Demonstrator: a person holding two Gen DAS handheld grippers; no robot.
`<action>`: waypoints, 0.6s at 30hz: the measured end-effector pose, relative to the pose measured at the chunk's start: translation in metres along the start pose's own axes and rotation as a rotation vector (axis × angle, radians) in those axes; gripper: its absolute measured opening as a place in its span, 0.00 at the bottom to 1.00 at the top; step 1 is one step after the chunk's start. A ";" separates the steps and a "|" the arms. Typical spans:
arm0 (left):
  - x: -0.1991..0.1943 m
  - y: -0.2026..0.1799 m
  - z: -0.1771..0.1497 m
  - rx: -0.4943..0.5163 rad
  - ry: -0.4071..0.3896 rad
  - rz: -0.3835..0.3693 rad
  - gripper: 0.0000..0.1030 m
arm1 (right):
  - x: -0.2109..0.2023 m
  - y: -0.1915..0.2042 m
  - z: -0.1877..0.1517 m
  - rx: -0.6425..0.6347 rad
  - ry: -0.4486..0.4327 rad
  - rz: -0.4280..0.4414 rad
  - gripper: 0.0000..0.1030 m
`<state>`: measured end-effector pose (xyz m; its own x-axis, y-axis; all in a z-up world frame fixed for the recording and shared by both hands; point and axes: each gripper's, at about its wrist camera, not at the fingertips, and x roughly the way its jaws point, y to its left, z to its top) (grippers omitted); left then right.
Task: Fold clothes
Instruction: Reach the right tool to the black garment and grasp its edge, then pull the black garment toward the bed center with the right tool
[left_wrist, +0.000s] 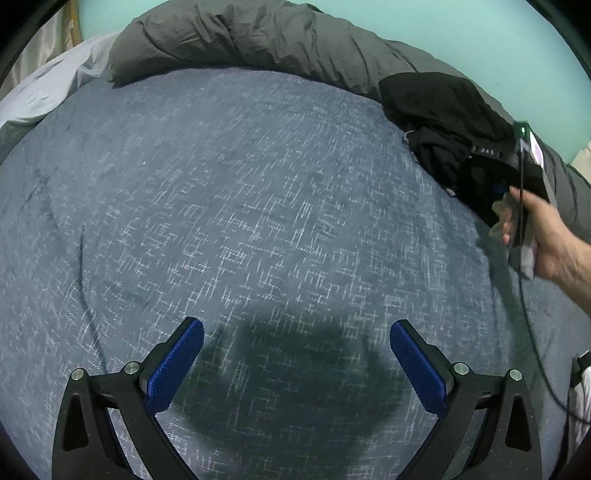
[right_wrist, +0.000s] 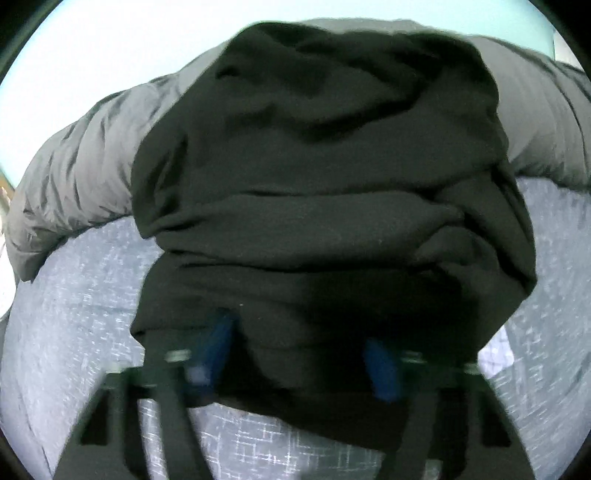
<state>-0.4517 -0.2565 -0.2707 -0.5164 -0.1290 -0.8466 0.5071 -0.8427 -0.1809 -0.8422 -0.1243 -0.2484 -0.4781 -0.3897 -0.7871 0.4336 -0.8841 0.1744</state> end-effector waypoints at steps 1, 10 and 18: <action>-0.001 0.001 -0.001 -0.002 -0.001 0.002 1.00 | -0.005 0.001 0.001 -0.008 -0.009 -0.002 0.38; -0.024 0.012 -0.010 -0.013 -0.018 0.001 1.00 | -0.071 -0.002 -0.013 -0.084 -0.100 0.095 0.19; -0.063 0.018 -0.021 -0.021 -0.073 -0.004 1.00 | -0.148 0.004 -0.059 -0.111 -0.164 0.252 0.17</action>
<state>-0.3956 -0.2527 -0.2307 -0.5664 -0.1643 -0.8076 0.5194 -0.8319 -0.1951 -0.7251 -0.0547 -0.1662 -0.4581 -0.6370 -0.6199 0.6303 -0.7246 0.2788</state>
